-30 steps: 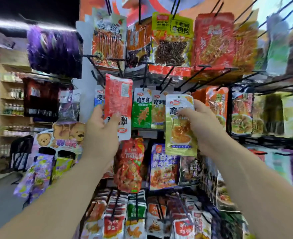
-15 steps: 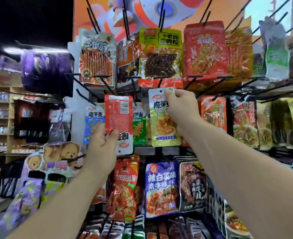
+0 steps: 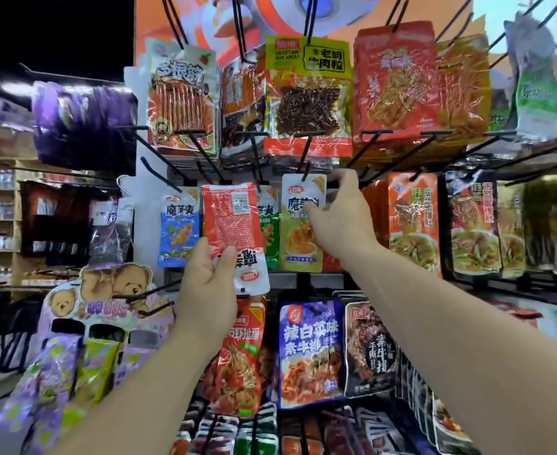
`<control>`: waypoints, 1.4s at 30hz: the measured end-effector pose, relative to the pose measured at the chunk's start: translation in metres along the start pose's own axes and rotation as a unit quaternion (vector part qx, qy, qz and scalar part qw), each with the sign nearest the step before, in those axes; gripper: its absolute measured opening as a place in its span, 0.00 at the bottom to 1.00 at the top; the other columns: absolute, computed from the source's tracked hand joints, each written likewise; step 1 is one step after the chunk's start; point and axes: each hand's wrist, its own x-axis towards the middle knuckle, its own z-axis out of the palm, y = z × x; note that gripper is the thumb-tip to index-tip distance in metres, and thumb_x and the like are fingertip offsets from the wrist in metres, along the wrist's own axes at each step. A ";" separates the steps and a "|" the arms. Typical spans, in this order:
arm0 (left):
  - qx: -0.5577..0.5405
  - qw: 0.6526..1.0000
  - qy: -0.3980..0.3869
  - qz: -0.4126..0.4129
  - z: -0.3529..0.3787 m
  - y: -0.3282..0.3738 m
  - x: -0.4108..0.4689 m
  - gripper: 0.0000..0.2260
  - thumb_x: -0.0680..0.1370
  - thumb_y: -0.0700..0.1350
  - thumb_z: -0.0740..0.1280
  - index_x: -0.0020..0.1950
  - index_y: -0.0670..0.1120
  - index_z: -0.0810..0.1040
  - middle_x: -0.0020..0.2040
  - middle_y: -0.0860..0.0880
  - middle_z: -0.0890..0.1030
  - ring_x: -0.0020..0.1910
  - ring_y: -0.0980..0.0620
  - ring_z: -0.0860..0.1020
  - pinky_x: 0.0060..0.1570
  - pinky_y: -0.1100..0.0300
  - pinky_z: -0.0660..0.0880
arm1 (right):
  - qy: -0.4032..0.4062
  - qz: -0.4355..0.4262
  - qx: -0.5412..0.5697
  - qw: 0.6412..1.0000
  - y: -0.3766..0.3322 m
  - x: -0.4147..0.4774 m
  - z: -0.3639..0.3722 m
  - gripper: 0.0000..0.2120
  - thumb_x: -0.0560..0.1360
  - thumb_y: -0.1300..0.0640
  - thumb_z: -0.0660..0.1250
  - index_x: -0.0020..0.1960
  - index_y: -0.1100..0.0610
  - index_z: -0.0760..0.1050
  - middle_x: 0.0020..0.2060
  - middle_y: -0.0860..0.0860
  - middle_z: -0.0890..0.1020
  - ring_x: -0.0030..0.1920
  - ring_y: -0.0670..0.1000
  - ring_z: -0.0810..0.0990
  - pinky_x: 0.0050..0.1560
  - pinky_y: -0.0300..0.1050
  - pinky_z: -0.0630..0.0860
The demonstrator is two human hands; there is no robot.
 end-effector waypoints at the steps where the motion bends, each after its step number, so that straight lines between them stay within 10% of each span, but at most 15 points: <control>1: 0.002 1.000 -0.003 0.005 0.000 0.001 -0.001 0.09 0.84 0.54 0.62 0.59 0.67 0.78 0.59 0.52 0.85 0.60 0.47 0.83 0.63 0.35 0.77 | 0.004 -0.048 -0.031 0.998 0.004 -0.007 -0.001 0.33 0.80 0.54 0.72 0.78 0.51 0.60 0.65 0.54 0.74 0.60 0.54 0.77 0.54 0.47 0.74; 4: -0.006 1.000 0.001 0.000 0.000 -0.001 -0.002 0.14 0.81 0.57 0.62 0.66 0.60 0.77 0.60 0.52 0.84 0.61 0.45 0.82 0.64 0.33 0.76 | -0.055 -0.153 -0.180 0.970 0.015 -0.020 -0.004 0.37 0.79 0.51 0.72 0.82 0.44 0.57 0.83 0.52 0.47 0.82 0.56 0.53 0.72 0.49 0.66; 7: -0.008 1.000 -0.003 0.003 -0.001 -0.003 -0.002 0.11 0.85 0.53 0.62 0.66 0.58 0.77 0.60 0.52 0.84 0.60 0.46 0.83 0.62 0.33 0.77 | -0.102 -0.200 -0.326 0.919 0.017 -0.014 -0.005 0.37 0.80 0.42 0.68 0.83 0.41 0.53 0.83 0.51 0.34 0.83 0.60 0.36 0.82 0.59 0.52; 24: 0.020 0.999 -0.033 -0.002 -0.002 -0.002 0.000 0.08 0.87 0.53 0.60 0.64 0.61 0.75 0.59 0.52 0.84 0.56 0.42 0.83 0.50 0.39 0.82 | -0.248 -0.133 -0.496 0.821 0.026 0.026 0.028 0.36 0.82 0.34 0.55 0.84 0.43 0.45 0.84 0.50 0.40 0.82 0.60 0.33 0.79 0.67 0.36; 28: -0.001 0.999 -0.030 -0.017 0.000 0.006 0.002 0.08 0.87 0.46 0.60 0.59 0.59 0.76 0.53 0.48 0.85 0.42 0.48 0.85 0.32 0.52 0.81 | -0.200 -0.124 -0.338 0.911 0.013 0.013 0.017 0.25 0.85 0.41 0.57 0.77 0.51 0.69 0.79 0.58 0.67 0.80 0.62 0.60 0.78 0.61 0.61; 31: 0.026 0.996 -0.079 0.018 0.003 0.018 0.002 0.10 0.87 0.44 0.61 0.62 0.58 0.77 0.55 0.55 0.86 0.47 0.53 0.86 0.37 0.57 0.83 | -0.149 -0.029 -0.054 0.987 -0.013 -0.011 -0.004 0.27 0.85 0.39 0.54 0.58 0.60 0.81 0.51 0.58 0.85 0.52 0.58 0.83 0.55 0.58 0.80; 36: 0.230 0.940 -0.128 0.216 -0.005 0.033 0.001 0.13 0.86 0.48 0.62 0.70 0.55 0.77 0.57 0.59 0.83 0.58 0.57 0.80 0.56 0.57 0.78 | -0.349 0.154 0.216 0.899 -0.033 -0.052 -0.050 0.39 0.79 0.25 0.45 0.60 0.53 0.80 0.38 0.61 0.84 0.31 0.56 0.80 0.28 0.42 0.75; 39: 0.307 0.877 -0.157 0.334 -0.006 0.035 0.001 0.14 0.83 0.44 0.62 0.67 0.53 0.77 0.57 0.53 0.82 0.55 0.48 0.81 0.50 0.46 0.80 | -0.408 0.175 0.331 0.833 -0.027 -0.065 -0.067 0.32 0.81 0.32 0.53 0.62 0.56 0.81 0.47 0.62 0.86 0.37 0.57 0.85 0.30 0.43 0.79; 42: 0.358 0.843 -0.150 0.372 0.002 0.036 0.001 0.13 0.80 0.42 0.62 0.65 0.51 0.76 0.58 0.49 0.82 0.55 0.45 0.80 0.49 0.46 0.81 | -0.383 0.165 0.343 0.842 -0.019 -0.073 -0.075 0.15 0.83 0.49 0.63 0.62 0.56 0.82 0.48 0.58 0.87 0.40 0.53 0.87 0.34 0.40 0.82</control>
